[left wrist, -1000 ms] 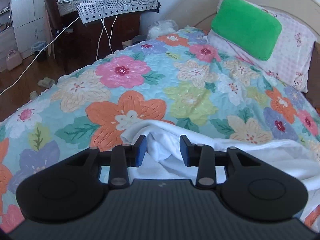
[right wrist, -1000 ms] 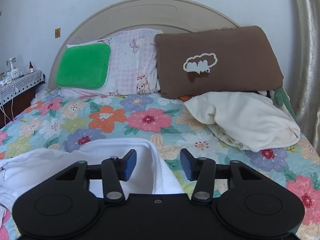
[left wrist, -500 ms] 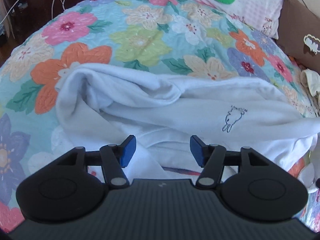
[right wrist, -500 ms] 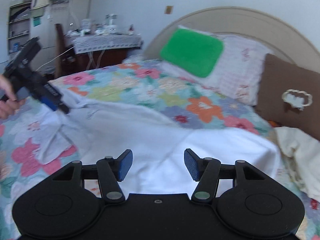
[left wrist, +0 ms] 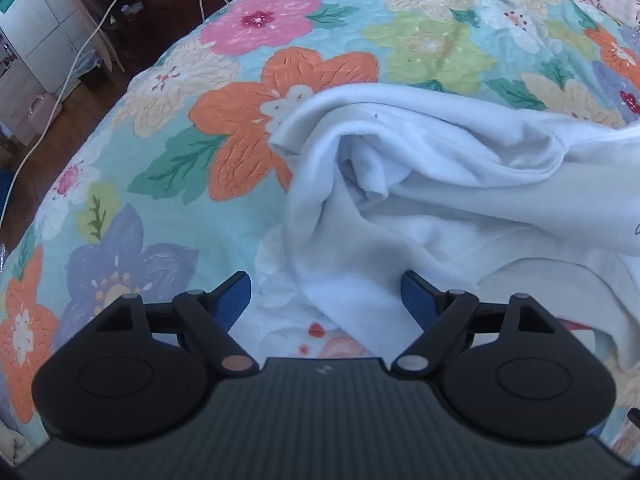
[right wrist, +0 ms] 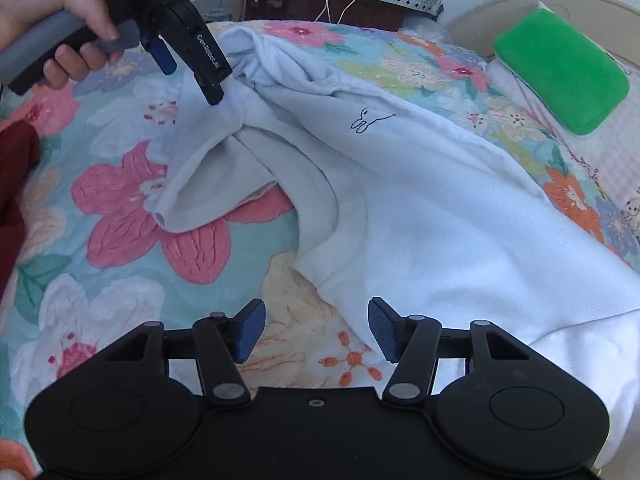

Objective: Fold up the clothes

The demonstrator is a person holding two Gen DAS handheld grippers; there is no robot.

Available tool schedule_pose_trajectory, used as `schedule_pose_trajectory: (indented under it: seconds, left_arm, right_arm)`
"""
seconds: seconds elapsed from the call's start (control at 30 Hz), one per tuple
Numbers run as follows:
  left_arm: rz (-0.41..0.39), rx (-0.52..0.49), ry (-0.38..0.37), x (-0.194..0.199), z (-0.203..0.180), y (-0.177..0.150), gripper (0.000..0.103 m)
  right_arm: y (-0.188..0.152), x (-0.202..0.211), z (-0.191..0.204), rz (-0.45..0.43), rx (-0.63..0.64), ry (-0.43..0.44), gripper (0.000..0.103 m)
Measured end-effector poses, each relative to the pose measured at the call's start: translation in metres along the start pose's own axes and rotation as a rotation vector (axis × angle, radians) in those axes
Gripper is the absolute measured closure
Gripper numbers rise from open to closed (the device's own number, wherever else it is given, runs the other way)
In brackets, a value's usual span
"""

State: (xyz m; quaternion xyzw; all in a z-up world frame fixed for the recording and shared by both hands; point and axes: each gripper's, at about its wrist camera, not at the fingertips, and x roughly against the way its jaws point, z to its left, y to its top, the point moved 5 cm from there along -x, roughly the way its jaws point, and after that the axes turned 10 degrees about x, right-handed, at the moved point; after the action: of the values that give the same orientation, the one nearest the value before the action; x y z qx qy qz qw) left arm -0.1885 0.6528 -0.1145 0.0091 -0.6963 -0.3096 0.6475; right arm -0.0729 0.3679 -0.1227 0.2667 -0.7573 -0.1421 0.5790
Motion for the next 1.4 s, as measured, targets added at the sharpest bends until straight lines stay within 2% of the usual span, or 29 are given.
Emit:
schedule_pose_trajectory:
  seconds: [0.07,0.13,0.23,0.27,0.33,0.4,0.43,0.47,0.53,0.57,0.7,0.8,0.87,0.97,1.07,1.13,1.2,1.27,1.4]
  left_arm:
    - [0.018,0.012,-0.045,-0.003,-0.003,0.0,0.021]
    - [0.046,0.072,-0.144,-0.007,-0.006,0.001,0.019]
    - [0.11,0.107,-0.185,-0.02,-0.013,-0.004,0.009]
    - [0.131,0.117,-0.197,-0.024,-0.015,-0.006,0.009]
    - [0.101,0.082,-0.193,-0.025,-0.025,-0.007,0.007]
    - [0.068,0.068,-0.239,-0.024,-0.034,-0.007,0.012]
    - [0.051,0.053,-0.227,-0.024,-0.036,-0.006,0.022]
    - [0.033,0.037,-0.212,-0.024,-0.039,-0.004,0.029]
    - [0.006,0.048,-0.193,-0.021,-0.036,0.0,0.047]
    - [-0.008,0.054,-0.183,-0.02,-0.035,0.002,0.05]
    - [-0.058,0.112,-0.184,-0.009,-0.024,0.01,0.062]
    - [-0.118,0.08,-0.172,0.004,-0.024,0.013,0.066]
    - [-0.133,0.067,-0.178,0.01,-0.026,0.013,0.069]
    - [-0.137,0.078,-0.231,0.025,-0.026,0.011,0.072]
    - [-0.161,0.087,-0.266,0.04,-0.019,0.012,0.072]
    - [-0.101,0.051,-0.342,0.038,-0.02,0.007,0.073]
    - [-0.038,0.013,-0.422,0.035,-0.021,0.002,0.071]
    - [-0.005,0.026,-0.413,0.029,-0.023,-0.003,0.071]
    - [-0.033,-0.028,-0.353,0.028,-0.032,-0.005,0.071]
  right_arm:
    - [0.0,-0.003,-0.003,0.006,-0.007,-0.013,0.041]
    - [0.002,-0.007,-0.006,-0.001,-0.028,-0.014,0.041]
    - [0.005,-0.026,-0.01,0.02,-0.046,-0.028,0.04]
    - [0.006,-0.033,-0.011,0.027,-0.051,-0.032,0.04]
    - [0.008,-0.046,-0.013,0.042,-0.062,-0.042,0.04]
    - [0.016,-0.051,-0.008,0.021,-0.011,-0.07,0.041]
    - [0.019,-0.05,-0.007,0.02,0.005,-0.067,0.054]
    - [0.023,-0.05,-0.005,0.02,0.017,-0.061,0.077]
    - [0.025,-0.05,-0.005,0.042,0.046,-0.083,0.087]
    - [0.024,-0.049,-0.005,0.042,0.056,-0.09,0.089]
    - [0.018,-0.032,-0.005,0.006,-0.006,-0.083,0.09]
    - [0.014,-0.013,0.0,-0.033,-0.041,-0.066,0.092]
    - [0.014,-0.005,0.006,-0.036,-0.012,-0.057,0.093]
    - [0.015,0.005,0.002,-0.042,-0.043,-0.069,0.093]
    - [0.011,0.021,-0.011,-0.074,-0.134,-0.081,0.093]
    - [0.008,0.032,-0.022,-0.091,-0.182,-0.112,0.093]
    - [0.003,0.046,-0.029,-0.092,-0.184,-0.179,0.093]
    - [-0.001,0.059,-0.037,-0.092,-0.189,-0.233,0.093]
    - [-0.011,0.08,-0.057,-0.093,-0.217,-0.302,0.094]
